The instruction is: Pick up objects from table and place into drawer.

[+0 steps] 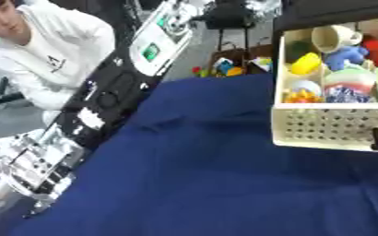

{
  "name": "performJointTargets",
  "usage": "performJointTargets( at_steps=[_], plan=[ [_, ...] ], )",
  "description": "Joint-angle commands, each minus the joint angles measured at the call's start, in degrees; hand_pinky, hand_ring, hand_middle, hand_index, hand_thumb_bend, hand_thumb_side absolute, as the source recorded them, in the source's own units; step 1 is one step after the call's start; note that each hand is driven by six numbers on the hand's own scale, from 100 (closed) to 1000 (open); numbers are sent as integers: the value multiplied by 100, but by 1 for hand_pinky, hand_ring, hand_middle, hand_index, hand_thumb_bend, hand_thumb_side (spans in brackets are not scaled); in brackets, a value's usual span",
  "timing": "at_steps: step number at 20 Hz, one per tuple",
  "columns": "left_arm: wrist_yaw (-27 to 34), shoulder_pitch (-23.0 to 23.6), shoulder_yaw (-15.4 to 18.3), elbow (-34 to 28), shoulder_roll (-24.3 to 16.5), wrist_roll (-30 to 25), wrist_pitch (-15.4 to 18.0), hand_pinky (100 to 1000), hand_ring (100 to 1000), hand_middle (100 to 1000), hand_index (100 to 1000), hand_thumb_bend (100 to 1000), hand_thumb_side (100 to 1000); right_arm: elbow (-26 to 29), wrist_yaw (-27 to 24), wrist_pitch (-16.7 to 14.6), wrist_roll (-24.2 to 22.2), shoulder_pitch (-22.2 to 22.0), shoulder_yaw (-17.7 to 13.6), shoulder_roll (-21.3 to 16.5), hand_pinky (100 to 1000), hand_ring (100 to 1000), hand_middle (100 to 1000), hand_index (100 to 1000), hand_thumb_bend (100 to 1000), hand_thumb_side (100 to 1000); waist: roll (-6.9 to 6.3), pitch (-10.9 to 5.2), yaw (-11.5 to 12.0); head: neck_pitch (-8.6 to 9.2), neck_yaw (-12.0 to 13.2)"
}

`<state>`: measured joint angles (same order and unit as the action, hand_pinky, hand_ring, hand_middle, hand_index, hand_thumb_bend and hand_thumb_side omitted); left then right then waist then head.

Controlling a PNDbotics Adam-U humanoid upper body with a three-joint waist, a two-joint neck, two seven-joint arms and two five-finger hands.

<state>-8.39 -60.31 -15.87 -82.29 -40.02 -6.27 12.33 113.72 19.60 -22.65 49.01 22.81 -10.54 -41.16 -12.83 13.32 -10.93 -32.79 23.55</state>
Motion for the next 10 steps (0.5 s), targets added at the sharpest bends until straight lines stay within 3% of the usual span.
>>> performJointTargets(
  at_steps=[1,6,10],
  plan=[
    [156,295,298,-783,-663,1033,-26,614,772,791,942,408,903,87,135,-271,296,-46,9,-317,619,656,636,761,100,1000,176,-153,89,-136,-194],
    [681,1213,777,-1890,-1080,2149,-348,611,768,777,935,449,893,87,515,-104,242,-282,126,-620,658,689,669,795,104,1000,371,-272,318,-219,-524],
    [1167,1968,1295,-2689,-1141,2695,-529,617,771,782,938,455,890,87,860,170,-208,-335,233,-963,688,705,690,820,187,1000,534,-396,502,-302,-877]
  ],
)
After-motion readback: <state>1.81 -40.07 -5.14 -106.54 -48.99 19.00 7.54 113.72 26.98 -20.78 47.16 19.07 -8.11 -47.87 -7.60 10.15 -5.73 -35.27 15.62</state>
